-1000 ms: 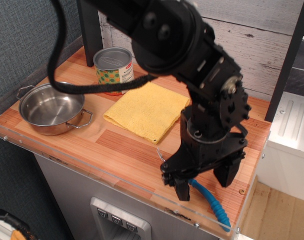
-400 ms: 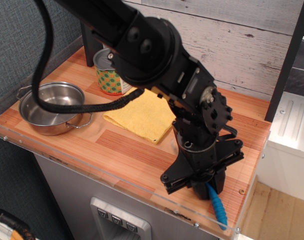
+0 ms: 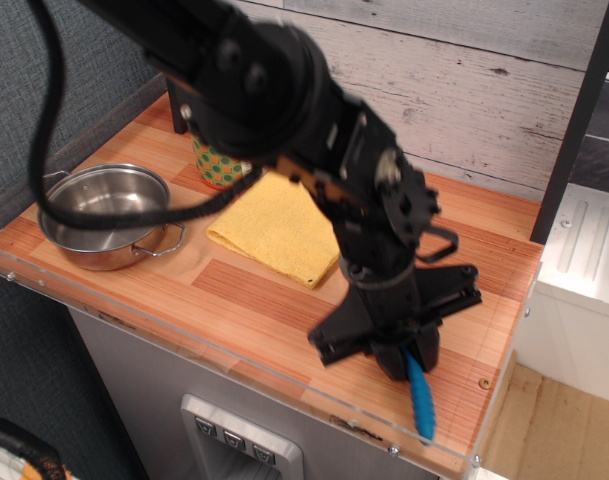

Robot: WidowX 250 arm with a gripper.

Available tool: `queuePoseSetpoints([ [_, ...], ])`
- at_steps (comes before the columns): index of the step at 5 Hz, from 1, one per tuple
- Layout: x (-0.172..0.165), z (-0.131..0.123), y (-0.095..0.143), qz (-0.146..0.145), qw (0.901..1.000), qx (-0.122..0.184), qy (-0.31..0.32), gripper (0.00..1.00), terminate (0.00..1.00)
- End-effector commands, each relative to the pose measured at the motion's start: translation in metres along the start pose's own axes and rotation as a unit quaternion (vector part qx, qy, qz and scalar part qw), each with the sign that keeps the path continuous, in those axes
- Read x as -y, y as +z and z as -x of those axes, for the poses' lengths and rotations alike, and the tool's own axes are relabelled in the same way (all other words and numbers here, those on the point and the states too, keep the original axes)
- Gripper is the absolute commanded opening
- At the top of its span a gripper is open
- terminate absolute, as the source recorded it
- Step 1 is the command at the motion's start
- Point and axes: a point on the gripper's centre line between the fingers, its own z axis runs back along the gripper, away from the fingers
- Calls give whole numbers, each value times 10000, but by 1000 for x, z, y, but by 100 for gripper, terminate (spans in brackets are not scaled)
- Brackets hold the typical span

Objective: Move the blue fork to the right of the yellow cloth

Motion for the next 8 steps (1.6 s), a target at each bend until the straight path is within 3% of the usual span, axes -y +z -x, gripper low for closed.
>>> queuePoseSetpoints([
  [1,33,-24,35,141,9926,26,-1205,0,0],
  [2,44,-31,36,-280,9859,-152,-1642,0,0],
  [3,52,-37,38,63,9788,-297,-2025,0,0],
  [4,66,-44,31,149,9732,-415,-2257,0,0],
  [5,77,-50,23,42,9659,-475,-2545,0,0],
  [6,82,-51,15,388,9497,-599,-3048,0,0],
  [8,81,-40,-9,563,9510,-919,-2898,0,0],
])
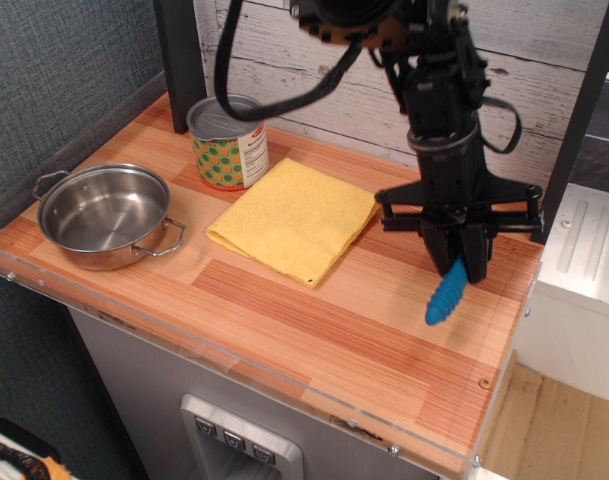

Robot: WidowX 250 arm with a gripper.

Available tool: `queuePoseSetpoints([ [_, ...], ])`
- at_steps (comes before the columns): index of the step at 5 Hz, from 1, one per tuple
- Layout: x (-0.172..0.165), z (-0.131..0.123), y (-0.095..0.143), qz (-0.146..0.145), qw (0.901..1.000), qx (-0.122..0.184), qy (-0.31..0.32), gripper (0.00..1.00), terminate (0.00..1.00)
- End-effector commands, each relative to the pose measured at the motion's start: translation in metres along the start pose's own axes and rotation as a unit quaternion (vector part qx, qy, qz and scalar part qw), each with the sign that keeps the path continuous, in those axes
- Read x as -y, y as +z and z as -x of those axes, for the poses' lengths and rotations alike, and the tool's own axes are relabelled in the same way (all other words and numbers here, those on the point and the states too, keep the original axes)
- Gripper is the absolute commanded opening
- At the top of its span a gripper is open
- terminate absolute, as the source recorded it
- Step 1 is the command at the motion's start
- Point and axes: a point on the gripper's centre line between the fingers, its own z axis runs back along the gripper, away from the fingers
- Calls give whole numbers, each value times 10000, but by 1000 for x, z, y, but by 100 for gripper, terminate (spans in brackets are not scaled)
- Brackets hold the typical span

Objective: Move the blue fork to the right of the yellow cloth

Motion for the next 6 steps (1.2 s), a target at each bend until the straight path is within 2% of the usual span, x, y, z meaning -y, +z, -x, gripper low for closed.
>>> queuePoseSetpoints([
  [1,15,11,-11,175,9998,62,72,0,0],
  [2,13,16,-15,339,9994,88,59,0,0],
  [3,8,17,-16,306,9994,68,165,0,0],
  [4,4,14,-12,144,9998,-104,66,100,0],
  [5,2,12,-7,-277,9994,-161,128,100,0],
  [6,7,8,0,-897,9957,-225,73,100,0],
])
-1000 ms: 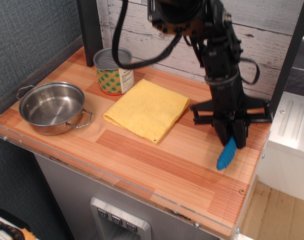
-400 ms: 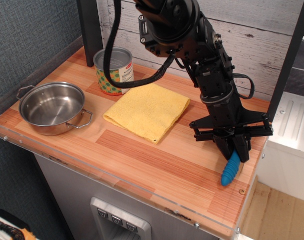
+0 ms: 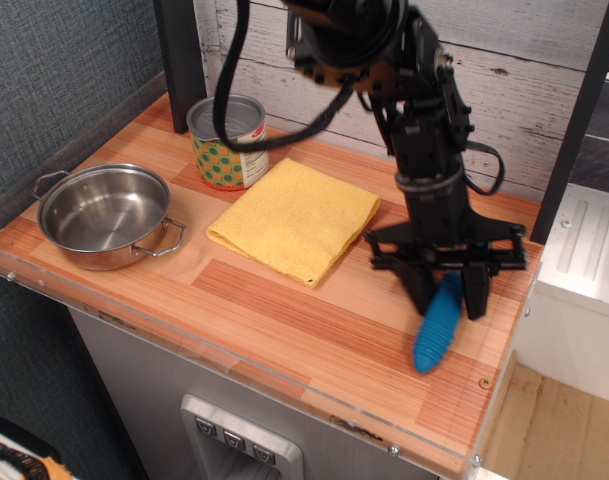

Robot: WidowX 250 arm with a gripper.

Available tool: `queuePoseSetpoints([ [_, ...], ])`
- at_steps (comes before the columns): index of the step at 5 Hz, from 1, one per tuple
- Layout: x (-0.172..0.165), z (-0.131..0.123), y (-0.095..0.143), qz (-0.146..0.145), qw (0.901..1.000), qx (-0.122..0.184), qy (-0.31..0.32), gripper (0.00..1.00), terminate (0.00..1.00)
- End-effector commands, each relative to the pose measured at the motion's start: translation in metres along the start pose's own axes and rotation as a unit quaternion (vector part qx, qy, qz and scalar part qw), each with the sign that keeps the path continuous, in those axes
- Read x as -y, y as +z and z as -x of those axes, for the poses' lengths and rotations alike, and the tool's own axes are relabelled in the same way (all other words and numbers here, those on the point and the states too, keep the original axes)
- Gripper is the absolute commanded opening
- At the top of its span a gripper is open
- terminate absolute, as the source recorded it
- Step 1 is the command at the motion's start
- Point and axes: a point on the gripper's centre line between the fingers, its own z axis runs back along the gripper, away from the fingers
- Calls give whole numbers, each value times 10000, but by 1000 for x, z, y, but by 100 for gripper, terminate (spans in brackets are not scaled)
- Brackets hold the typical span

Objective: Move the blue fork to the right of the yellow cloth

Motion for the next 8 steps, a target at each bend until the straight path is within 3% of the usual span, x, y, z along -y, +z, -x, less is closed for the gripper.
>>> queuePoseSetpoints([
  [1,23,-10,27,-877,9958,62,-256,100,0],
  [2,25,-13,39,-1335,9905,123,-317,100,0],
  [3,21,-12,50,-1513,9859,150,-695,100,0],
  [4,6,-13,65,-1834,9739,-17,-1337,100,0],
  [5,-9,-23,83,-2220,9604,156,-1673,100,0],
  [6,-28,-28,102,-2287,9549,305,-1866,100,0],
  [7,-70,-37,125,-2097,9571,349,-1967,100,0],
  [8,-108,-40,140,-2276,9596,233,-1638,100,0],
])
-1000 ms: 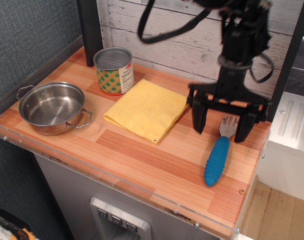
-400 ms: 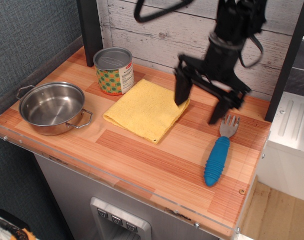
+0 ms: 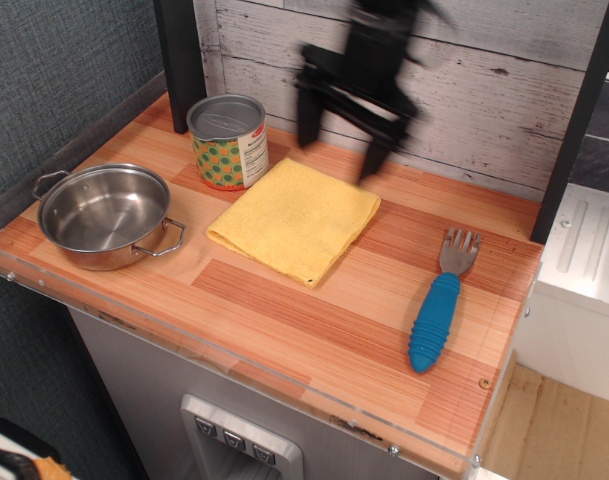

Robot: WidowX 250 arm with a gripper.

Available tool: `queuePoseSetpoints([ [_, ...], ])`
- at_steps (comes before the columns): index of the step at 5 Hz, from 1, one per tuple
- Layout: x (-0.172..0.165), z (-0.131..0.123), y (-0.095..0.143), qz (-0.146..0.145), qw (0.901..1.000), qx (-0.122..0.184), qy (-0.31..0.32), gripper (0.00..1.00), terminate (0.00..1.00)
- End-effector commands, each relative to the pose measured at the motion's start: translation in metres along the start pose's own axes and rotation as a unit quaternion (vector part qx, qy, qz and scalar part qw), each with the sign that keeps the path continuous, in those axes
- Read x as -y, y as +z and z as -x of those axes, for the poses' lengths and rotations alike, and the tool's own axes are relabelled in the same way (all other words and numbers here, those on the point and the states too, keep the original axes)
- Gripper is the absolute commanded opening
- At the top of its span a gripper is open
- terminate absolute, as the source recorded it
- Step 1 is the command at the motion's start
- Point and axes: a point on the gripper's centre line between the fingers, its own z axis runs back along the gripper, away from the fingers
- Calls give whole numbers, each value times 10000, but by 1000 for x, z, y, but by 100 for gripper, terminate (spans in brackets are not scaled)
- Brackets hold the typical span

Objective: Move the blue fork to the right of the yellow cloth

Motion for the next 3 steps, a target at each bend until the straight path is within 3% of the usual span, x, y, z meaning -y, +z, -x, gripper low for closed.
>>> queuePoseSetpoints([
  [1,-60,20,18,-294,9987,99,397,100,0],
  [2,-89,30,19,-396,9968,9,695,100,0],
  [3,-110,34,11,-234,9982,113,542,100,0],
])
